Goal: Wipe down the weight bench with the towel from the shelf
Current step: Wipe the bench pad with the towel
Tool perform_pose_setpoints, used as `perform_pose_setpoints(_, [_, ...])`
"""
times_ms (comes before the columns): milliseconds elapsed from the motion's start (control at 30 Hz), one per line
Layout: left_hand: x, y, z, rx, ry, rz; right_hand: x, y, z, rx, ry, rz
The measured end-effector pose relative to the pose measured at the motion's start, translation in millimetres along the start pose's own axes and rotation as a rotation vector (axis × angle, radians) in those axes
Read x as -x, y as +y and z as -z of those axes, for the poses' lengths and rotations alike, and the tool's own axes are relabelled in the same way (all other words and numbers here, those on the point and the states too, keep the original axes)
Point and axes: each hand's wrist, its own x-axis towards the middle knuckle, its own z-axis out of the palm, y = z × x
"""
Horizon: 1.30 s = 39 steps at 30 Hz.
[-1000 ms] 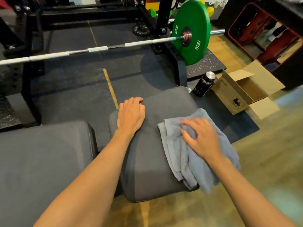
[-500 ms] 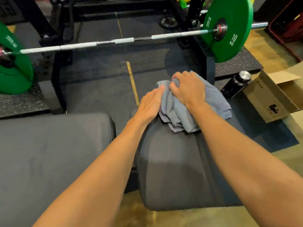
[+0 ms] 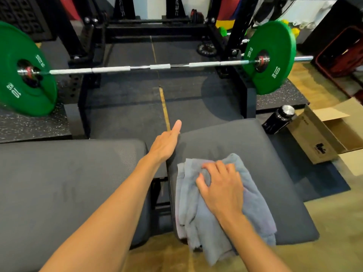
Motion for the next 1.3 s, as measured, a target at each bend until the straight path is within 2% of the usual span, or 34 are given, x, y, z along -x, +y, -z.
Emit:
perform_pose_setpoints(133, [-11.9, -12.8, -2.5, 0.132, 0.007, 0.033, -90.3, -18.5, -37.1, -0.034, 0.026, -0.006])
perform_pose_setpoints(300, [-22.2, -17.0, -3.9, 0.155, 0.02, 0.02, -167.3, -32.9, -70.4, -0.016, -0.065, 0.068])
perform_pose_setpoints(400, [-7.8, -15.3, -3.7, 0.109, 0.039, -0.018, -140.1, -33.0, -54.4, -0.002, -0.031, 0.06])
perform_pose_setpoints(533, [23.4, -24.0, 4.0, 0.066, 0.096, -0.126, -51.0, -39.0, -20.1, -0.054, -0.049, 0.023])
perform_pose_setpoints(700, [40.9, -39.2, 11.5, -0.043, 0.074, -0.182, 37.8, -45.9, 4.8, -0.034, -0.068, 0.07])
perform_pose_setpoints(800, [33.7, -34.9, 19.8, 0.113, 0.01, -0.119, 12.4, -48.1, -6.5, -0.074, -0.032, 0.075])
perform_pose_setpoints(900, [20.6, -35.8, 25.5, 0.159, 0.047, -0.09, -48.9, -58.5, -33.7, -0.068, 0.019, 0.099])
perform_pose_setpoints(1033, [24.6, -32.0, 24.9, 0.202, 0.102, -0.147, -121.4, -73.8, -60.2, -0.059, -0.099, 0.116])
perform_pose_setpoints(1100, [32.4, -27.0, 38.9, 0.203, 0.194, -0.201, -130.8, -83.9, -57.5, -0.133, -0.112, 0.027])
perform_pose_setpoints(1200, [56.5, -32.7, 82.7, 0.229, 0.272, -0.363, -116.1, -118.7, -38.4, -0.323, 0.039, -0.089])
perform_pose_setpoints(1300, [84.0, -66.1, 141.5, 0.21, 0.363, -0.387, -100.1, -172.6, -20.0, -0.527, 0.134, -0.036])
